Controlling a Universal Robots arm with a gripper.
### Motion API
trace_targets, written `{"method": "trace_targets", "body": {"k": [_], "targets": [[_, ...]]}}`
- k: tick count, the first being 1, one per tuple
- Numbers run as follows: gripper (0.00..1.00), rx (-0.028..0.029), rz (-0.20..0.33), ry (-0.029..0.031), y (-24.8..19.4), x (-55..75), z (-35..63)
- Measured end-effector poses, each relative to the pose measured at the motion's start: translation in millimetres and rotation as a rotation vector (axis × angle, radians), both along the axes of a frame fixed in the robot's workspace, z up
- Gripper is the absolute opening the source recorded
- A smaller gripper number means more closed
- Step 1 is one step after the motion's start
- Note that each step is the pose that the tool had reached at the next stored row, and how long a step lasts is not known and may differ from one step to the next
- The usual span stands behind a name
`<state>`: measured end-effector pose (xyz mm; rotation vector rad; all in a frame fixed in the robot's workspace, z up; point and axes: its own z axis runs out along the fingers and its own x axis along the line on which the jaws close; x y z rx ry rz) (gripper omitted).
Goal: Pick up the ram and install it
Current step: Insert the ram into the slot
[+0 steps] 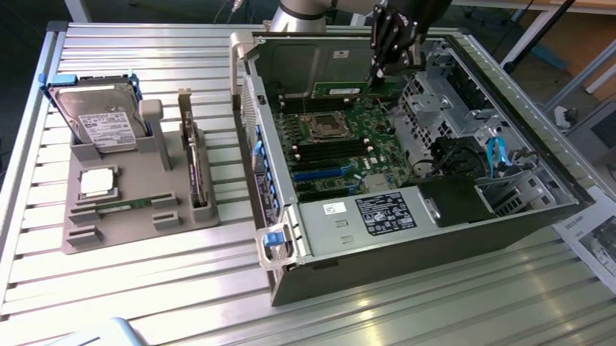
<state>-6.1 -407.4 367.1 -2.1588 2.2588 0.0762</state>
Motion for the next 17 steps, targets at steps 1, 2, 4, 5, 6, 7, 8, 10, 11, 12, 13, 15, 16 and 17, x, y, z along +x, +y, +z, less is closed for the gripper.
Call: {"method": "trace_targets", "body": {"k": [1,2,4,5,6,7,8,10,11,12,13,15,16,17], "targets": [[0.12,0.0002,0.000,0.0000,0.0,0.0,-1.5],[0.12,0.0002,0.000,0.0000,0.0,0.0,-2.9],[0.12,0.0001,0.000,0.0000,0.0,0.0,-7.7],[0.12,0.0002,0.000,0.0000,0.0,0.0,-8.9],[0.12,0.0001,0.000,0.0000,0.0,0.0,-10.2],[0.12,0.0001,0.000,0.0000,0.0,0.1,-11.6],[0.12,0.0001,0.000,0.0000,0.0,0.1,-12.8],[0.12,0.0002,0.000,0.0000,0.0,0.2,-16.6],[0.12,0.0002,0.000,0.0000,0.0,0.3,-18.4],[0.12,0.0001,0.000,0.0000,0.0,0.3,-19.8],[0.12,0.0002,0.000,0.0000,0.0,0.3,-22.6],[0.12,0.0002,0.000,0.0000,0.0,0.3,-25.7],[0.12,0.0002,0.000,0.0000,0.0,0.3,-27.4],[0.12,0.0000,0.000,0.0000,0.0,0.4,-28.6]]}}
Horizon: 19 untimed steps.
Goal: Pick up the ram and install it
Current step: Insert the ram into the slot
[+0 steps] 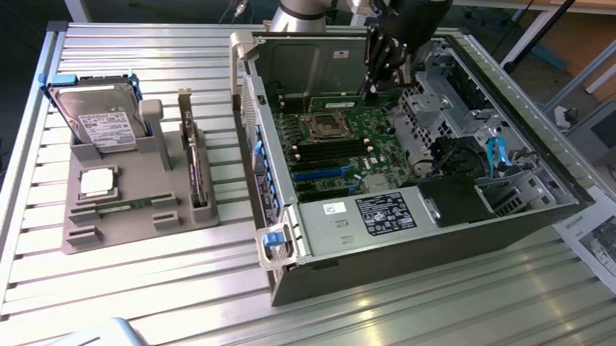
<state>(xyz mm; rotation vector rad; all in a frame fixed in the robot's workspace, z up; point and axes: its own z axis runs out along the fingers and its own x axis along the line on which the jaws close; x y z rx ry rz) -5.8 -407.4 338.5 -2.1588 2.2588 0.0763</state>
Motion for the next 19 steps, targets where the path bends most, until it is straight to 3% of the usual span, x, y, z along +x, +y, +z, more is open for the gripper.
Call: {"method": "trace_targets", "body": {"k": [19], "targets": [[0.12,0.0002,0.000,0.0000,0.0,0.0,-25.7]]}}
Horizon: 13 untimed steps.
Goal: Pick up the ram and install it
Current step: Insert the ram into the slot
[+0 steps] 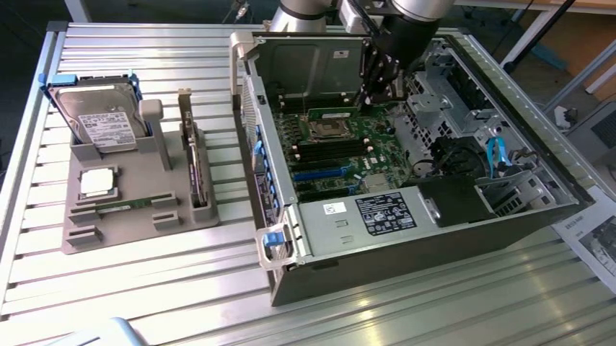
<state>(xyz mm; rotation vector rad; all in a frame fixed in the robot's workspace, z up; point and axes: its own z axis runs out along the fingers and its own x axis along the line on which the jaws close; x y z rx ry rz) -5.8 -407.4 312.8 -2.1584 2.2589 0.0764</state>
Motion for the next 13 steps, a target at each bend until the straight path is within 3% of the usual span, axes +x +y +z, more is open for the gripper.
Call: {"method": "trace_targets", "body": {"k": [13], "targets": [[0.12,0.0000,-0.001,0.0000,0.0,0.0,-17.1]]}}
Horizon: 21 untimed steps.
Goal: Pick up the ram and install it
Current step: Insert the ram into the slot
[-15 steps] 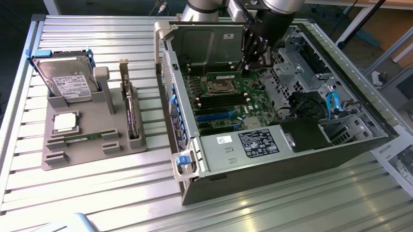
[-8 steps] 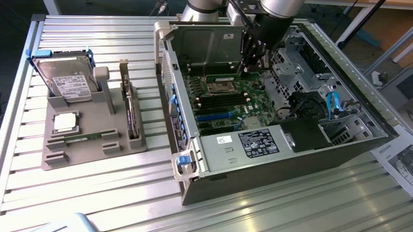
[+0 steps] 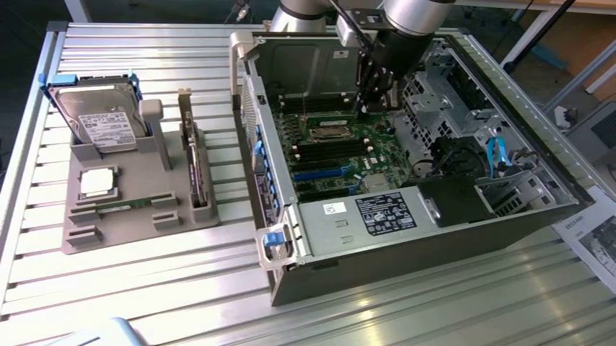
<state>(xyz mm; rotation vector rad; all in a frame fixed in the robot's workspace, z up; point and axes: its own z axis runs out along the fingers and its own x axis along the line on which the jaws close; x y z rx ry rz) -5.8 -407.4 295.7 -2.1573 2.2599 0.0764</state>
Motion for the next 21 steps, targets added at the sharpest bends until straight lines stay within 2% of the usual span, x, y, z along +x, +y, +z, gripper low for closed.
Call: {"method": "trace_targets", "body": {"k": [8,21], "targets": [[0.12,0.0002,-0.004,0.0000,0.0,0.0,-13.3],[0.12,0.0006,-0.009,0.0000,0.0,0.0,-24.5]]}}
